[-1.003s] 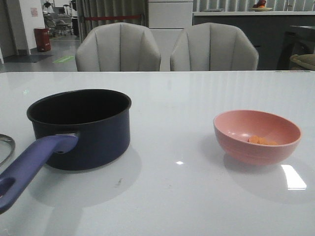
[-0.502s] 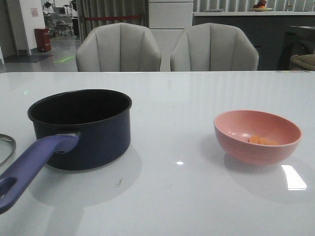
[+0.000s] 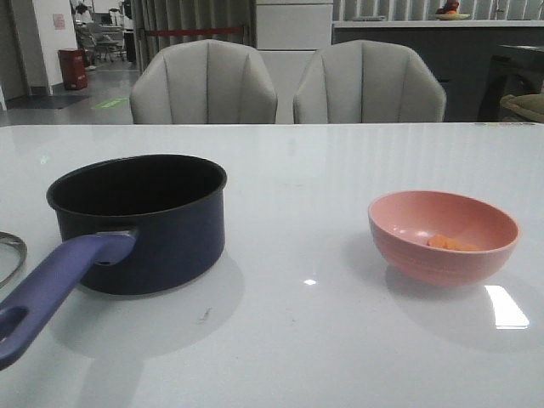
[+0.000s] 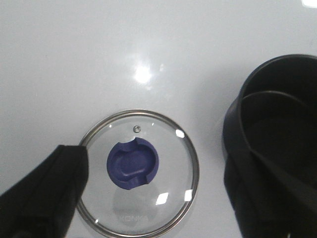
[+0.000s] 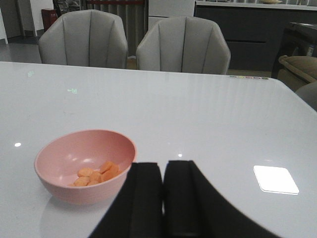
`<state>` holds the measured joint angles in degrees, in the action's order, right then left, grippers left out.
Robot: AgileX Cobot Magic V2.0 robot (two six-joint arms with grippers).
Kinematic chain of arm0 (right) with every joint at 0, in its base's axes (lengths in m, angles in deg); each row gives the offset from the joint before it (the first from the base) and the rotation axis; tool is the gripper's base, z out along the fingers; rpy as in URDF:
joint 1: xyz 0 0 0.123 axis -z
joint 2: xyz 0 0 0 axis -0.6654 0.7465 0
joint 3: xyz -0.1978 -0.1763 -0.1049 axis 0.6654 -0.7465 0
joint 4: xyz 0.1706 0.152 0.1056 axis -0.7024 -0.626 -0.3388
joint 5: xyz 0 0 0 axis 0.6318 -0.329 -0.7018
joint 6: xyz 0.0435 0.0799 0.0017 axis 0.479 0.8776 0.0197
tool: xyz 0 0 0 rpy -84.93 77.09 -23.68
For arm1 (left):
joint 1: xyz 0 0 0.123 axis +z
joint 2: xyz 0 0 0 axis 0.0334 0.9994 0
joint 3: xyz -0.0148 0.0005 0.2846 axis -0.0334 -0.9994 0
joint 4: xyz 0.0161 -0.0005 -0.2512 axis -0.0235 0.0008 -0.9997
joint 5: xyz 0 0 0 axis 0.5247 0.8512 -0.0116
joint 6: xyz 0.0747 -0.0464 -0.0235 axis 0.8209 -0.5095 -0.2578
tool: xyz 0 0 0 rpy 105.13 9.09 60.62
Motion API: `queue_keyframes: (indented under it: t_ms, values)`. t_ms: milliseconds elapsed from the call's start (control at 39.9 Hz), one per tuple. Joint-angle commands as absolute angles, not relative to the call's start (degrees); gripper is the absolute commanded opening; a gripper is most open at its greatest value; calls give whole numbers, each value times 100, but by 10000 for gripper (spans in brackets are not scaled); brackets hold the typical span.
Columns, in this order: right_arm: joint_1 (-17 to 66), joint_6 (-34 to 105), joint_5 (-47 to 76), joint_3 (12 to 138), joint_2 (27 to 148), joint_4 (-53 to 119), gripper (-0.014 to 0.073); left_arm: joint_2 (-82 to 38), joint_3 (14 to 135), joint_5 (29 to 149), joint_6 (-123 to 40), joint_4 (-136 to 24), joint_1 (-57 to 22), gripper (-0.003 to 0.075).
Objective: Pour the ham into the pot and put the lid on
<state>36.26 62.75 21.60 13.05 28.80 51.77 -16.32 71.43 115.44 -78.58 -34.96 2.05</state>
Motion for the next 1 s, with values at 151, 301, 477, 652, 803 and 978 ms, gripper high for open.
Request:
queue_keyframes:
  t_ms: [151,301,477,652,803,978]
  values:
    - [3665,6277,2615,1332,2761,5260,160,-3565,6317,10719,-7846,-3596,-574,585]
    - [3665,6277,2615,1332,2761,5260,160,-4615,5723,10624,-7846,-3596,-617,585]
    - [3665,6277,2615,1332,2767,5260,160,-5768,4908,10281,-7846,-3611,-646,585]
    - [3665,6277,2615,1332,2767,5260,160,-6715,4270,10082,-7846,-3611,-763,585]
    - [3665,6277,2615,1332,2767,5260,160,-7256,3898,9799,-7846,-3611,-900,585]
    - [3665,6277,2615,1332,2767,5260,160,-7456,3846,9677,-7846,-3611,-955,585]
